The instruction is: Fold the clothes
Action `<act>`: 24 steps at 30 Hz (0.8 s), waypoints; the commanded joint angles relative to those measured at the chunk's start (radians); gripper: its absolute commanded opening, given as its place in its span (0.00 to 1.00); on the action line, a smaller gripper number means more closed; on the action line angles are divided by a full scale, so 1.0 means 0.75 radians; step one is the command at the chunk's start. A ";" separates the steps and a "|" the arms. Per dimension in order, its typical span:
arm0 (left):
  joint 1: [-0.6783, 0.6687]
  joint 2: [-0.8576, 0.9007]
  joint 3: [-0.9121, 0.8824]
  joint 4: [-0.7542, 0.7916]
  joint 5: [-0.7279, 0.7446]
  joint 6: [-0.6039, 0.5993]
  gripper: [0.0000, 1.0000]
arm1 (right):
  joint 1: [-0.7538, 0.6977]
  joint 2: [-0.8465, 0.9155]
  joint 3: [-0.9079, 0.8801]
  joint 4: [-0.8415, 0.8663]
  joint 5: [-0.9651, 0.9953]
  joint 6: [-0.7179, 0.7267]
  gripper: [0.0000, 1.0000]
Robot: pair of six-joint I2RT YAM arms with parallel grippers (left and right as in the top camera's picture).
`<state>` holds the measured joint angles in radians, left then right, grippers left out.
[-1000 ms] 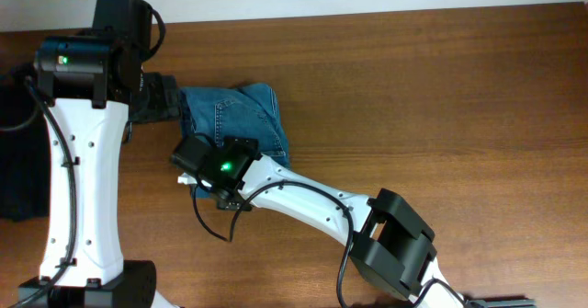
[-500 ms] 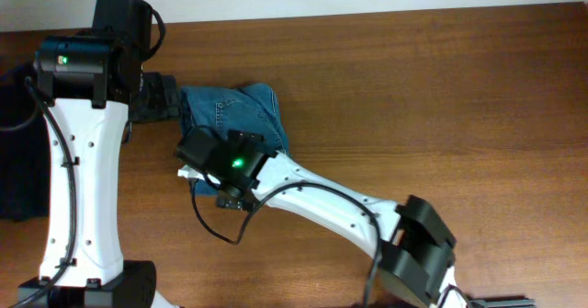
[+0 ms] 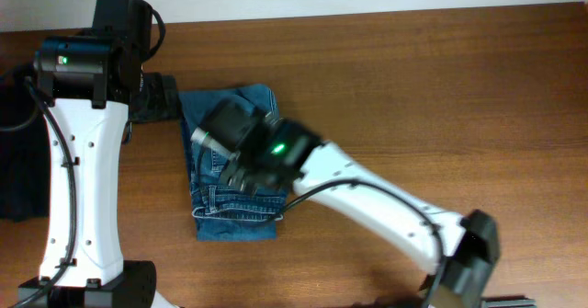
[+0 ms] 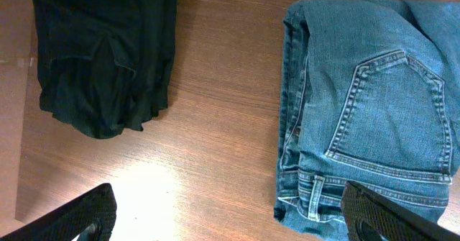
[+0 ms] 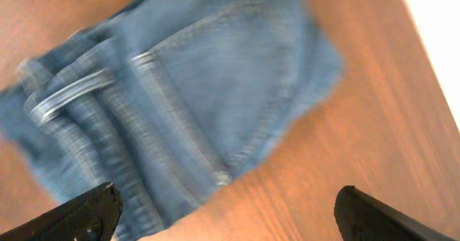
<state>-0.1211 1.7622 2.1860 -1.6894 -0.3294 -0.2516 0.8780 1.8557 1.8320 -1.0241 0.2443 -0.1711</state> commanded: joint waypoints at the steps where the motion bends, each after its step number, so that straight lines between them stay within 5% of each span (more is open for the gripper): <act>1: -0.001 -0.012 0.003 0.003 -0.001 -0.013 0.99 | -0.166 -0.047 0.006 0.013 -0.029 0.175 0.87; 5: -0.001 -0.012 0.003 0.003 0.000 -0.013 0.99 | -0.339 0.001 0.006 0.048 -0.366 0.175 0.04; 9: -0.001 -0.012 0.003 0.003 0.000 -0.013 0.99 | -0.431 0.076 0.006 0.109 -0.618 0.175 0.04; 24: -0.001 -0.012 0.003 0.003 -0.001 -0.013 0.99 | -0.297 0.410 0.005 0.289 -0.775 0.170 0.04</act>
<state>-0.1211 1.7622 2.1860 -1.6875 -0.3294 -0.2516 0.6285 2.1056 1.8324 -0.8097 -0.2584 -0.0517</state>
